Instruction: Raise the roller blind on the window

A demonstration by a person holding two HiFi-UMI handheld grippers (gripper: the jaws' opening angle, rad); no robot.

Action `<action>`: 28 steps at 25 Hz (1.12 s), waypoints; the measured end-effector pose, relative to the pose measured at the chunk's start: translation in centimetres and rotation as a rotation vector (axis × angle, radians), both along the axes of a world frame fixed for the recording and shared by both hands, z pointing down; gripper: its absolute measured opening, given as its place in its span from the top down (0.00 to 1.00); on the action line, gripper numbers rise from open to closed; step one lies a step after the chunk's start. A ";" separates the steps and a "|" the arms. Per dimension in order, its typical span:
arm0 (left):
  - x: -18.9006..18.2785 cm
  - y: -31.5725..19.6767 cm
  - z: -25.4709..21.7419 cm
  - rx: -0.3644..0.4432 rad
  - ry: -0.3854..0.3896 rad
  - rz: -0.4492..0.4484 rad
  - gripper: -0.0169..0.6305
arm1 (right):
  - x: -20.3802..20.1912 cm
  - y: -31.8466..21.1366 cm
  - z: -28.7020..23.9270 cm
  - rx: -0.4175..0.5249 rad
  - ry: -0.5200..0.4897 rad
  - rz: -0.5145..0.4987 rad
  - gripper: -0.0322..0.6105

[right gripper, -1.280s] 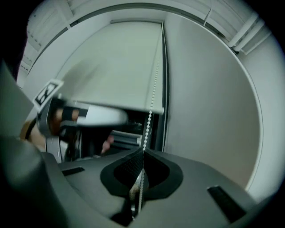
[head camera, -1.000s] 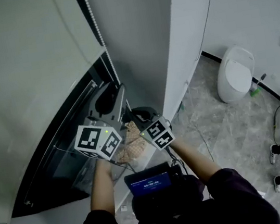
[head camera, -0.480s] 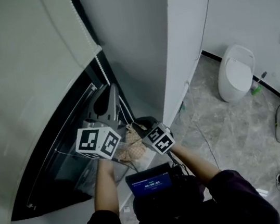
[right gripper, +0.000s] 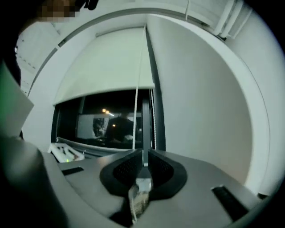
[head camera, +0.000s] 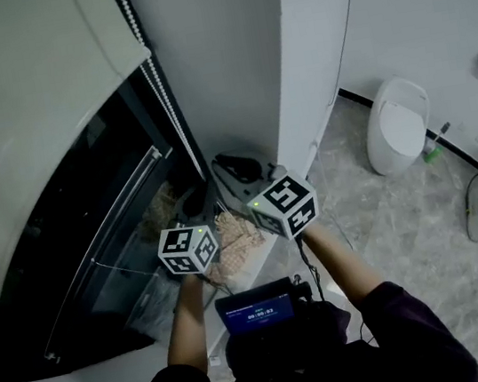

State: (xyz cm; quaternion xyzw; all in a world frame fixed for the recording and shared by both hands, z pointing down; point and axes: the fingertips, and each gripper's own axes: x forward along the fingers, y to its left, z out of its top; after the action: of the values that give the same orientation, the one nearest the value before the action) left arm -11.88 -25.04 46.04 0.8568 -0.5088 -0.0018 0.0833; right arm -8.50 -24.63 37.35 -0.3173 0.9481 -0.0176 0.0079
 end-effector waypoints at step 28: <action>-1.1 2.0 -18.1 0.274 0.114 0.092 0.95 | -2.2 -0.4 -3.3 0.146 0.062 0.035 0.94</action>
State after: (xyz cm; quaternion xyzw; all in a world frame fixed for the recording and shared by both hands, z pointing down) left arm -13.01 -23.01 27.91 0.8812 -0.4582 -0.1163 -0.0057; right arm -10.69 -25.05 34.09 -0.3326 0.9411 0.0614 0.0021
